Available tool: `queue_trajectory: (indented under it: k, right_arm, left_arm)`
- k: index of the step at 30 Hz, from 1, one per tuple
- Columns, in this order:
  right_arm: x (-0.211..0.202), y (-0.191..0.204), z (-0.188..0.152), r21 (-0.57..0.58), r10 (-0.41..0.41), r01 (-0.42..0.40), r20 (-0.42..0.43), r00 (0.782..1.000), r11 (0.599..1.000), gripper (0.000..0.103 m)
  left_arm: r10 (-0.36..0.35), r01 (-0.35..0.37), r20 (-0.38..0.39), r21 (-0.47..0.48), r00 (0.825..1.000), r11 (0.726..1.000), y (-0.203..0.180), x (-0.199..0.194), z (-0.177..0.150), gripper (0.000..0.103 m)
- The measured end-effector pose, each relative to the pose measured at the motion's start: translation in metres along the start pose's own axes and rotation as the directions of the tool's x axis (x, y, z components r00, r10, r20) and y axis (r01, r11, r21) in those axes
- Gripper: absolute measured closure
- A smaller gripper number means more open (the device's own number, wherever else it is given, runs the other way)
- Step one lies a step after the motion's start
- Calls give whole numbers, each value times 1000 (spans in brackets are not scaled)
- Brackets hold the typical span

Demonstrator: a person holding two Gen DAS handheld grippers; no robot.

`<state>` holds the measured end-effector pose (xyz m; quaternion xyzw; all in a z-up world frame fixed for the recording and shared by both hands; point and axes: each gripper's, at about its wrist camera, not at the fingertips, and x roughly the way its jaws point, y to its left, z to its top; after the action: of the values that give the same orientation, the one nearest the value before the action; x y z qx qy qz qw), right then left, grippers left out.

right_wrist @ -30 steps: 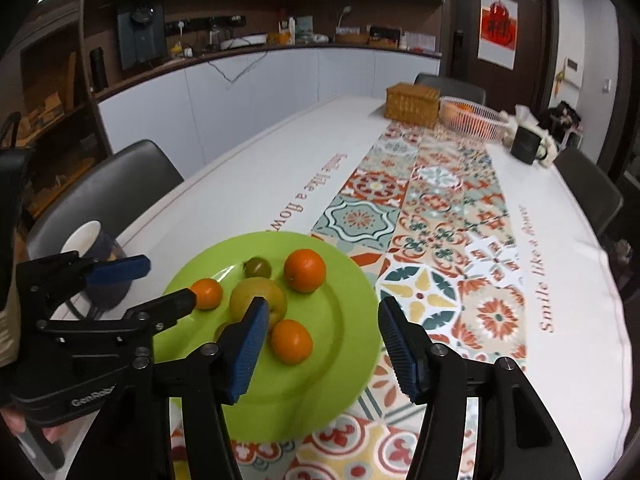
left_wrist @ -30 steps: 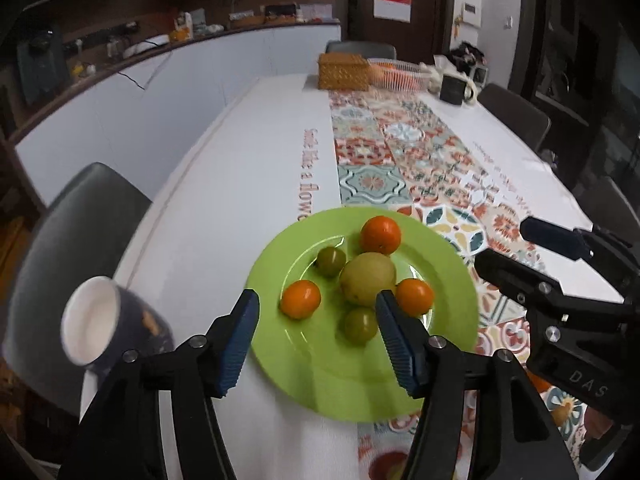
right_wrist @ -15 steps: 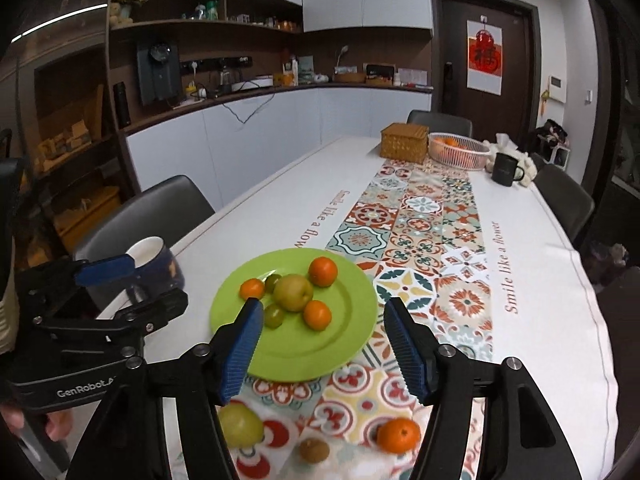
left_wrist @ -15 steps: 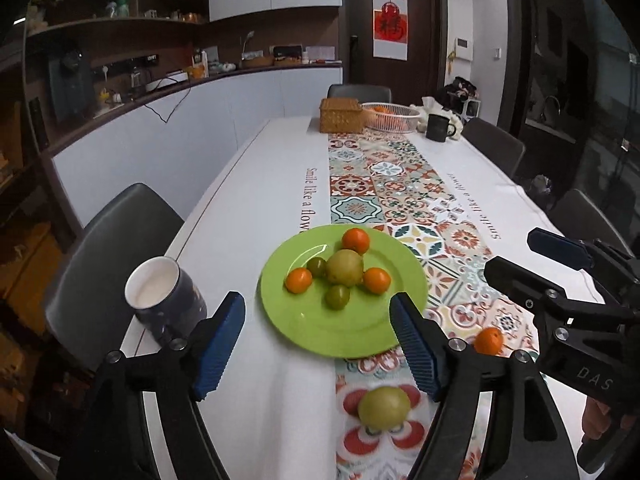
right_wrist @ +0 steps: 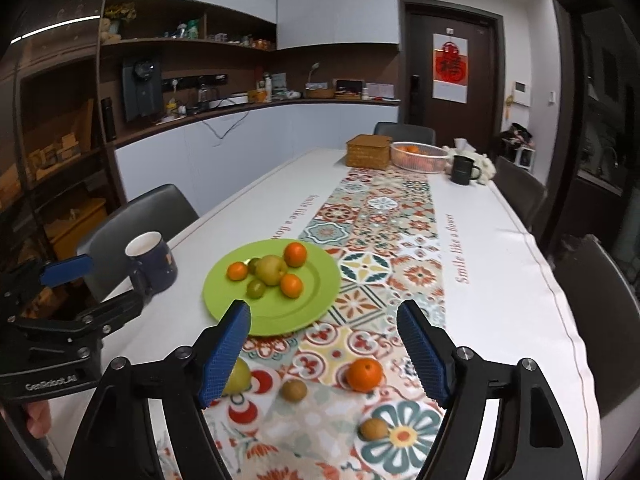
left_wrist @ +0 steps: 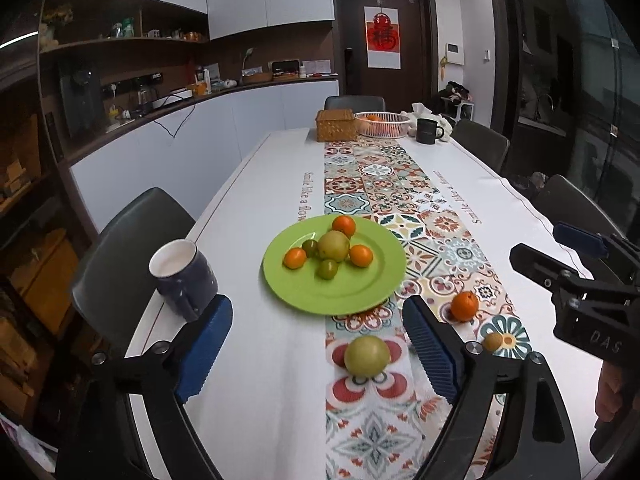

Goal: Organize fruits
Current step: 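Withdraw both tools from the plate back toward the loose fruit, then close the left tool on the large yellow-green pomelo while the right tool grasps a kiwi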

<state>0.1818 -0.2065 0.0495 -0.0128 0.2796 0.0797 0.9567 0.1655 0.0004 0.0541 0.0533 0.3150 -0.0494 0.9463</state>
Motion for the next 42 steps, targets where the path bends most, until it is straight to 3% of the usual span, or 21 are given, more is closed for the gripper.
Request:
queue_trajectory:
  k: [7, 16, 34, 42]
  right_arm:
    - [-13, -10, -22, 28, -39, 39, -19, 999, 999, 27]
    - [-1, -14, -53, 24, -53, 57, -136, 989, 998, 27]
    - [54, -37, -99, 59, -103, 129, -323, 941, 990, 27]
    - [79, -42, -106, 71, -98, 133, -367, 925, 989, 40]
  left_arm:
    - [-11, 10, -26, -12, 1000, 1000, -6, -4, -20, 14]
    - [-10, 10, -102, 7, 995, 1000, -13, 20, -39, 14]
    - [-36, 53, -249, 64, 968, 997, -28, 94, -69, 14]
    - [-60, 84, -279, 74, 958, 994, -34, 126, -66, 14]
